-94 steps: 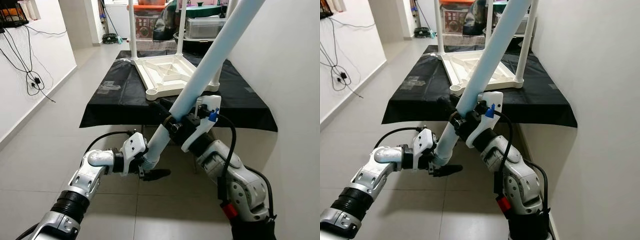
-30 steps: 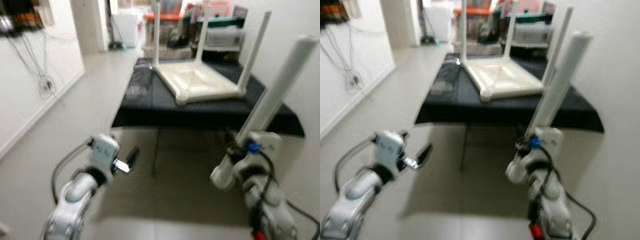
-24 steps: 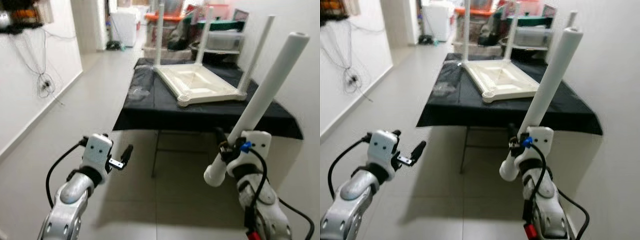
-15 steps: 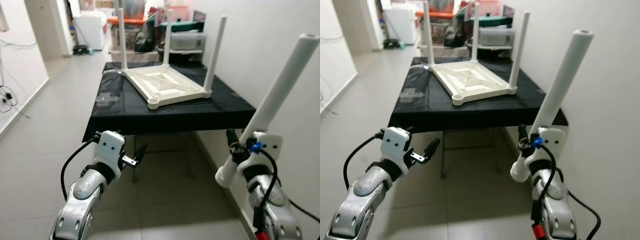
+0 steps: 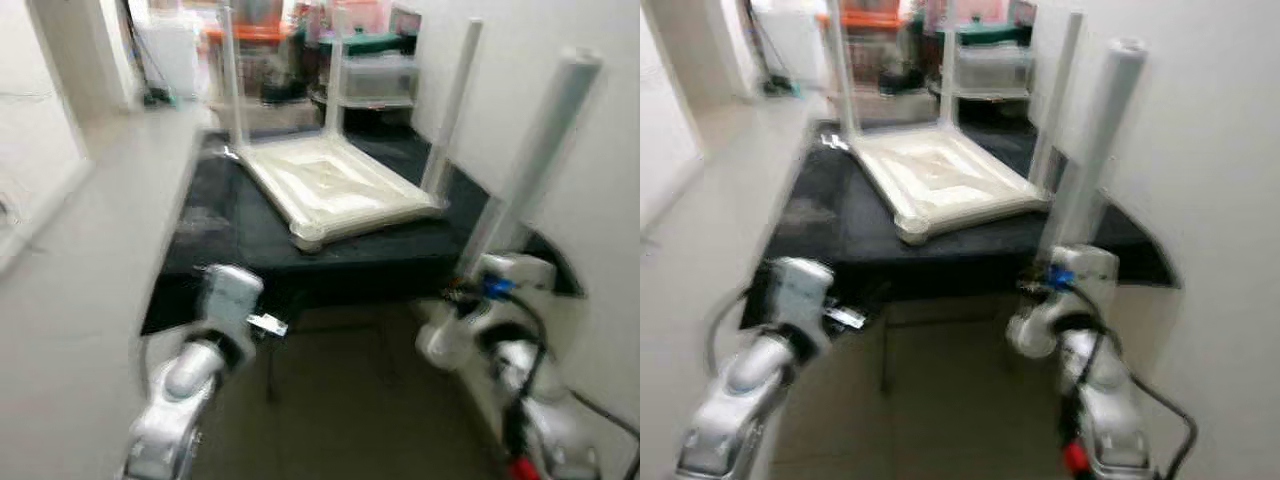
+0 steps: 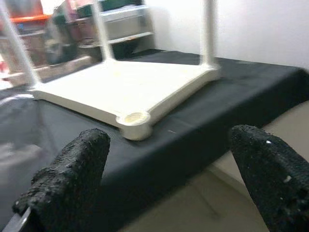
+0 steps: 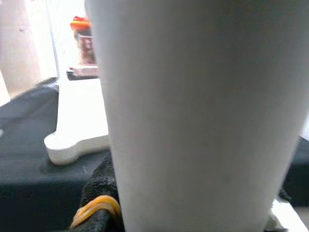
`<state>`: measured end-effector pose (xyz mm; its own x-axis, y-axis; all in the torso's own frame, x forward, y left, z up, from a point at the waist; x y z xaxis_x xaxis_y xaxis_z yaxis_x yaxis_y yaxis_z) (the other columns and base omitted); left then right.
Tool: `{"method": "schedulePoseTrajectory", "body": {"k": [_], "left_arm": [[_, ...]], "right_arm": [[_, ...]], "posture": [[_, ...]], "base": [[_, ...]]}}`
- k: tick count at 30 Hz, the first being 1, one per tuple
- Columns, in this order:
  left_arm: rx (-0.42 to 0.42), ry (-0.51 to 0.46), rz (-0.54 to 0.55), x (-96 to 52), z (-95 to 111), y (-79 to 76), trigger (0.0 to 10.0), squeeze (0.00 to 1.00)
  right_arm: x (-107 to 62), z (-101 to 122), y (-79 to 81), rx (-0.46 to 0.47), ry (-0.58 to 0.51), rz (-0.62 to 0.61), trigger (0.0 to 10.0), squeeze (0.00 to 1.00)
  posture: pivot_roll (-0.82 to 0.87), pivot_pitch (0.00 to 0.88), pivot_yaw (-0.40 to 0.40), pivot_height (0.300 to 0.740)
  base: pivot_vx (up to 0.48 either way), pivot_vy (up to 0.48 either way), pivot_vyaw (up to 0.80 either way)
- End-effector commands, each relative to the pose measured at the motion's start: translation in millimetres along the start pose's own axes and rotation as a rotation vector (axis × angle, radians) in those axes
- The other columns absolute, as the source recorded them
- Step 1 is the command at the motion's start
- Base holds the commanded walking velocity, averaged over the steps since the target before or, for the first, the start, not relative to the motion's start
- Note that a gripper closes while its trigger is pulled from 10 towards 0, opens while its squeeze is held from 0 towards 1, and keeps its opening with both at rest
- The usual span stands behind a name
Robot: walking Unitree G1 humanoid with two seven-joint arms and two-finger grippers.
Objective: Building children table
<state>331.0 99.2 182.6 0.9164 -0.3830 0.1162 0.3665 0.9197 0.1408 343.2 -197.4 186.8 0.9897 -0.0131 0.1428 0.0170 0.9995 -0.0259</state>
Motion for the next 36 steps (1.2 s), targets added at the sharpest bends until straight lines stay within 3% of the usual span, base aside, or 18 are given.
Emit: {"method": "schedulePoseTrajectory", "body": {"k": [1,8,12,20,26,27,33,36], "left_arm": [[0.014,0.006,0.026,-3.2,-0.3,9.1,10.0,0.00],[0.018,0.004,0.018,-2.4,-0.1,5.7,10.0,0.00],[0.022,0.005,0.016,-2.2,-0.3,5.3,10.0,0.00],[0.027,0.007,0.016,-2.6,-0.9,4.2,10.0,0.00],[0.022,0.010,0.009,-2.1,-2.7,2.1,10.0,0.00],[0.035,0.016,0.001,-3.4,-4.8,0.9,10.0,0.00],[0.036,0.025,0.002,-6.0,-8.3,2.8,10.0,0.00],[0.037,0.035,0.006,-8.3,-11.4,4.7,10.0,0.00]], "right_arm": [[2.5,8.9,10.5,0.016,-0.032,0.034,10.0,0.00],[5.3,11.7,12.9,0.006,-0.039,0.049,10.0,0.00],[8.7,16.2,11.9,0.050,-0.052,0.045,10.0,0.00],[9.1,17.6,9.7,0.008,-0.051,0.045,10.0,0.00],[12.0,28.3,8.1,0.024,-0.075,0.052,10.0,0.00],[13.4,41.8,10.5,0.032,-0.108,0.081,10.0,0.00],[12.0,57.6,21.4,0.031,-0.147,0.170,10.0,0.00],[5.6,62.9,39.3,0.060,-0.144,0.307,10.0,0.00]], "posture": [[0.09,0.000,-0.064,0.740],[0.09,0.000,-0.065,0.740],[0.09,0.000,-0.066,0.740],[0.09,0.000,-0.069,0.740],[0.09,0.000,-0.069,0.740],[0.09,0.000,-0.064,0.740],[0.09,0.000,-0.064,0.740],[0.09,0.000,-0.066,0.740]], "base": [[0.480,0.000,0.00],[0.480,0.000,0.00],[0.480,0.000,0.40],[0.457,0.000,0.07],[0.000,0.000,0.00],[0.000,0.000,0.00],[0.000,0.000,0.00],[0.000,0.000,0.00]]}}
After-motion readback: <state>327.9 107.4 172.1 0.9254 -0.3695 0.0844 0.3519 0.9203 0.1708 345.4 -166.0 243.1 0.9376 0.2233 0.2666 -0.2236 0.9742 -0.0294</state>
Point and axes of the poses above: a point about 5 cm out from each wrist's last joint towards the gripper, its own x axis pointing out of the wrist towards the gripper, its own z axis along the axis of the wrist's last joint, y = z × x, the point moved 6 cm from there along x, pointing out of the wrist towards the gripper, and after that the axes turned 1 degree about -x, right-handed, at the moved point
